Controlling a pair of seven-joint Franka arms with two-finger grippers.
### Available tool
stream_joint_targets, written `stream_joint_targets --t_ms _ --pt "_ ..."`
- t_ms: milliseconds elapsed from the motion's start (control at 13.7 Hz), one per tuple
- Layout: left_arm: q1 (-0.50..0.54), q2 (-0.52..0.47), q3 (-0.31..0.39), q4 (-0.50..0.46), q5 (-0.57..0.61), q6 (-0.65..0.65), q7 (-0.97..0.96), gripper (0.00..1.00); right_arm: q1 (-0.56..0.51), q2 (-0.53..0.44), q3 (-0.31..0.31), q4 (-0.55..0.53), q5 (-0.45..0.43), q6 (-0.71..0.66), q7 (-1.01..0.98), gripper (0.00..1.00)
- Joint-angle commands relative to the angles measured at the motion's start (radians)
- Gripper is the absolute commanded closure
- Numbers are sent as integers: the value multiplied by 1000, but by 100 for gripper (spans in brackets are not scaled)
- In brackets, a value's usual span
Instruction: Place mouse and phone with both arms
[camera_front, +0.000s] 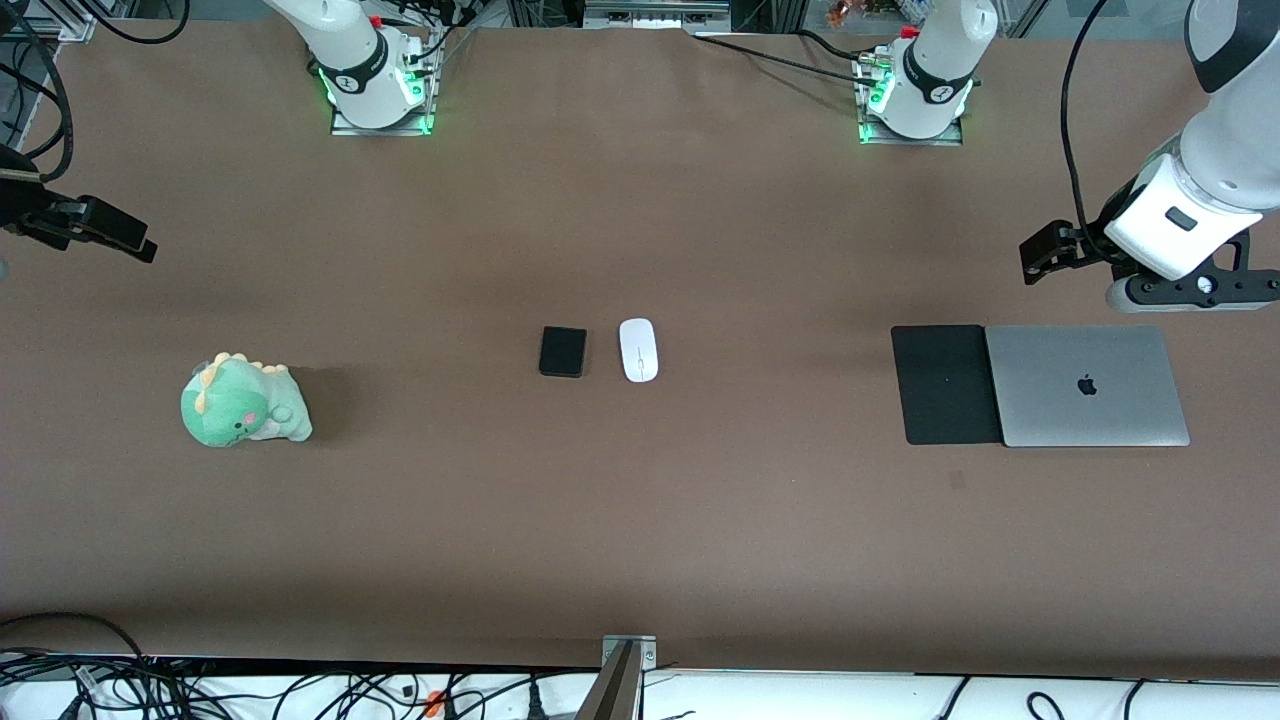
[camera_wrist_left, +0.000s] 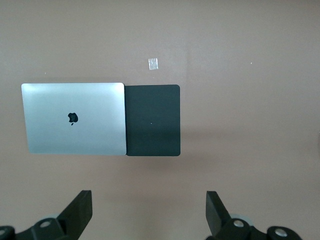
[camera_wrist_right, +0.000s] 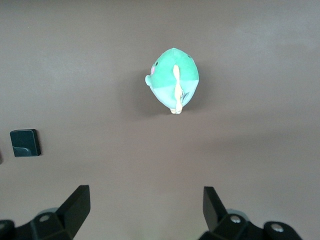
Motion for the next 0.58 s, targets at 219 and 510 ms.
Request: stream_joint_targets --t_ms 219,510 --pt "9 -11 1 6 -18 -9 8 0 -10 1 12 21 -8 -26 5 0" --pt "9 -10 1 9 -20 -10 6 0 -10 1 12 21 -8 -26 3 0"
